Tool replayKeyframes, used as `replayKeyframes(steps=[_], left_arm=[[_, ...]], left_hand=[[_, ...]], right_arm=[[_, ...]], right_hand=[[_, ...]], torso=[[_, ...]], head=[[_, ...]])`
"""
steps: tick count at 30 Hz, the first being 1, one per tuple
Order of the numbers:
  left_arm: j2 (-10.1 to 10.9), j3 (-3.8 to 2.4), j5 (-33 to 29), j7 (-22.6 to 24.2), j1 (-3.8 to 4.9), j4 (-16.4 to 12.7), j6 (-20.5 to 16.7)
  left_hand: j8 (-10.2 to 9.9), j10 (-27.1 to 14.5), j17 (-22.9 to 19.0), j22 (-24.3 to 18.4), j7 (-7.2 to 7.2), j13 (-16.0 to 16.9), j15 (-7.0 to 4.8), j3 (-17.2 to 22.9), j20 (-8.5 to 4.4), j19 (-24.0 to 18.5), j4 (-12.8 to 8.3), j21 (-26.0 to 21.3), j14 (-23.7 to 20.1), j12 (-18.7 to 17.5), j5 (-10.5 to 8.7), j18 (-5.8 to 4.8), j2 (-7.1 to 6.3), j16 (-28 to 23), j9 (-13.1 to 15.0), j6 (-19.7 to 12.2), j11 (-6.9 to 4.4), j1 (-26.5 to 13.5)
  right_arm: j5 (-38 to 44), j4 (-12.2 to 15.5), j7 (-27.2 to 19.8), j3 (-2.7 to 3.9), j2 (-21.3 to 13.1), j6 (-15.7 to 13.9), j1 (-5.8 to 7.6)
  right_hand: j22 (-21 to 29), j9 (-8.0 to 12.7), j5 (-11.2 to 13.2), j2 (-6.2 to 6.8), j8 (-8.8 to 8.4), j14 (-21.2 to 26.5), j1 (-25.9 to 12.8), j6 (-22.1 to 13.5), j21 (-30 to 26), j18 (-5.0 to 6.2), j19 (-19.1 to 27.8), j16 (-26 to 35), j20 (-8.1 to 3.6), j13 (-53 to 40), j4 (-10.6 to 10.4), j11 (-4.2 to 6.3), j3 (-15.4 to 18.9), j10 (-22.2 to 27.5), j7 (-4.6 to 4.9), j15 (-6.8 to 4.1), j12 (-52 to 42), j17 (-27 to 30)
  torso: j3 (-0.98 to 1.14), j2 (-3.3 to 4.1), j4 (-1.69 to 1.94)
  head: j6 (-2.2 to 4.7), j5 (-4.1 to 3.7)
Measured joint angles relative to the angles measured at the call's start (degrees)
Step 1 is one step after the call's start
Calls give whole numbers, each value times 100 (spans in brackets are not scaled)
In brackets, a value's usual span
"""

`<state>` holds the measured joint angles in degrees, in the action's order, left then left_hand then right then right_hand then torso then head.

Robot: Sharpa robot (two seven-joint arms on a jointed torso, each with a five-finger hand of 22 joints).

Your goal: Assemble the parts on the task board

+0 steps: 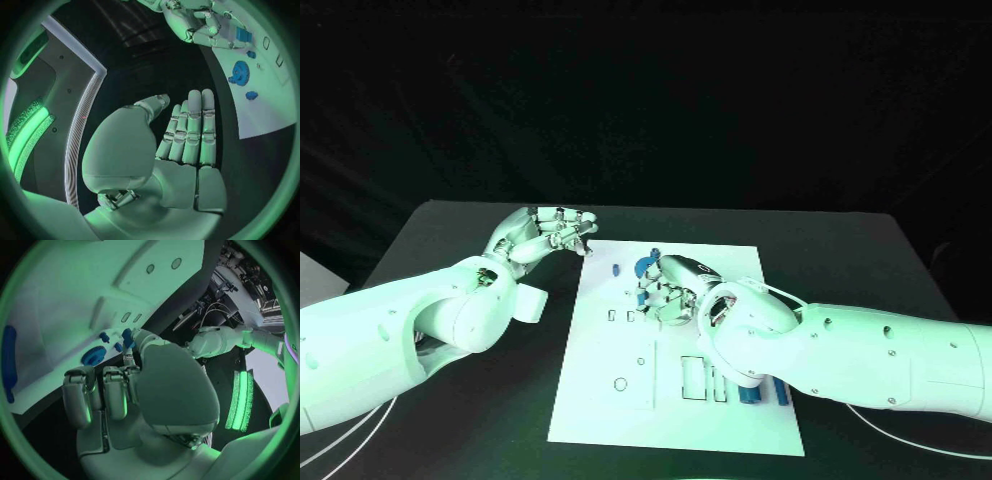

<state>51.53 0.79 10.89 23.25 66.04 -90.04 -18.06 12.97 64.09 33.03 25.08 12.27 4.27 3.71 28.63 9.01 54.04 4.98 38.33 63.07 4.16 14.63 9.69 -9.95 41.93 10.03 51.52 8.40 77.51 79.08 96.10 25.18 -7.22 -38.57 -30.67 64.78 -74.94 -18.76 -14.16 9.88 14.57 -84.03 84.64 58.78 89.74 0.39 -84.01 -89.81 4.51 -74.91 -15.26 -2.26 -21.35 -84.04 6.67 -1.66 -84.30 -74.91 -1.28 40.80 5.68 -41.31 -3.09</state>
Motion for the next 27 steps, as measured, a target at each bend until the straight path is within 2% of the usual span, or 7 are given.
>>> replayKeyframes(steps=[2,15,27], left_arm=[[4,0,-1,-2,0,-4,0],[12,0,-4,-9,1,-11,1],[26,0,-6,-15,0,-11,1]], left_hand=[[0,0,0,0,0,0,0,0,0,0,0,0,0,0,0,0,0,0,0,0,0,0],[0,0,0,-1,0,0,0,0,0,0,0,0,0,0,0,0,0,0,-1,0,0,0],[0,0,0,0,0,0,2,0,1,1,0,6,-2,0,0,0,0,0,-1,0,0,0]], right_arm=[[55,-5,43,-2,28,24,-40],[284,-120,215,-8,183,145,-217],[503,-160,237,12,234,127,-284]], right_hand=[[0,-1,0,31,77,0,-31,2,0,0,0,0,0,0,0,0,0,0,-2,0,0,0],[1,-3,7,62,161,0,-122,-7,0,0,0,0,0,0,-32,0,33,0,-13,0,0,1],[2,-127,11,84,164,0,-144,-19,0,0,0,0,0,0,-32,0,34,0,-24,1,0,-4]], torso=[[3,3,-3],[7,2,2],[7,-1,3]], head=[[-12,7],[-71,2],[-92,16]])
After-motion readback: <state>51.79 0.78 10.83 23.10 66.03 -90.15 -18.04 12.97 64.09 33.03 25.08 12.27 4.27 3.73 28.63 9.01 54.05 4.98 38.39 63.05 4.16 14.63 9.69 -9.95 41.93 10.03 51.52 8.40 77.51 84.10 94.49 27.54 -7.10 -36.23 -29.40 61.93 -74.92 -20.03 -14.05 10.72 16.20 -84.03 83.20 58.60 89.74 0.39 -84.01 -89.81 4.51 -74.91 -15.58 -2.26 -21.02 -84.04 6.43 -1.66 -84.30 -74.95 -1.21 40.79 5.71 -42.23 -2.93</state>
